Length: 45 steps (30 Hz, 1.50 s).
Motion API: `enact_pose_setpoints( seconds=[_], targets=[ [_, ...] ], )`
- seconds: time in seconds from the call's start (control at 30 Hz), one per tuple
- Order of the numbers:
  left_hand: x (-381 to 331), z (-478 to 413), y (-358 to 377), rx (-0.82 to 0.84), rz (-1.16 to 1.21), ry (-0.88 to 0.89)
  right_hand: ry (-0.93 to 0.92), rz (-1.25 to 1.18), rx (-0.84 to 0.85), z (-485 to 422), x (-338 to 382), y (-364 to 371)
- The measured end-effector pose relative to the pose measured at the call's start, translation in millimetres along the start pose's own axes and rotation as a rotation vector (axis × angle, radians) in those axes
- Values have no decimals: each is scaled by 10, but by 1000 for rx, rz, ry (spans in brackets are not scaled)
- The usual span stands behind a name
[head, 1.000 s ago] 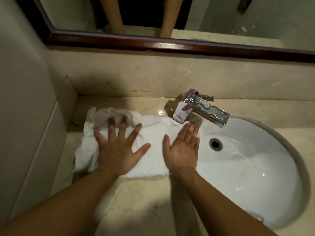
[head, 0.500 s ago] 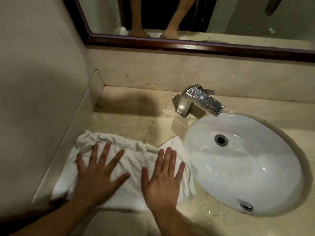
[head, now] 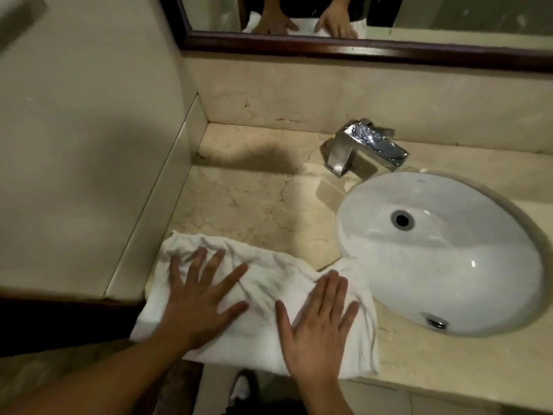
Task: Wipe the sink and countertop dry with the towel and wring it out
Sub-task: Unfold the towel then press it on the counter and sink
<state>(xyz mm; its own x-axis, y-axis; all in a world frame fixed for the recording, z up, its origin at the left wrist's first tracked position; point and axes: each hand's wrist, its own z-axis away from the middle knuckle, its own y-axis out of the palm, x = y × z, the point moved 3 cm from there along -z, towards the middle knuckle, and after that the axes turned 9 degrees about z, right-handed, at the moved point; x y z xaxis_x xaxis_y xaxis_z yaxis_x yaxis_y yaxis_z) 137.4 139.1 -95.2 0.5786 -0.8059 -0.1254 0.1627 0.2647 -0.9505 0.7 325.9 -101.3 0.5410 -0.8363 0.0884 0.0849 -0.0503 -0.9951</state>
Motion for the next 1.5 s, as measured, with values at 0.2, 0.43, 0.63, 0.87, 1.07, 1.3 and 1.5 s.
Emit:
enact_pose_setpoints(
  seconds=[0.2,0.43,0.63,0.87,1.07,1.3,1.5],
  targets=[
    [92,-64,93,-54,15,38,4,41,-2,-8,227,28],
    [126,-84,163,-102,11,35,97,-2,-3,16,174,19],
    [10,-108,196,-71,-29,48,114,-38,-1,54,-1,0],
    [-598,-291,151,-44,-55,179,232,4,3,176,-620,17],
    [-1041,-1069,-91,-23,-82,460,400,12,-27,103,-741,21],
    [-1372,-1627,-241,-9,-166,613,549,-17,-8,-66,-766,2],
    [-1091,-1250,-158,-28,-100,613,489,36,5,24,-699,36]
  ],
)
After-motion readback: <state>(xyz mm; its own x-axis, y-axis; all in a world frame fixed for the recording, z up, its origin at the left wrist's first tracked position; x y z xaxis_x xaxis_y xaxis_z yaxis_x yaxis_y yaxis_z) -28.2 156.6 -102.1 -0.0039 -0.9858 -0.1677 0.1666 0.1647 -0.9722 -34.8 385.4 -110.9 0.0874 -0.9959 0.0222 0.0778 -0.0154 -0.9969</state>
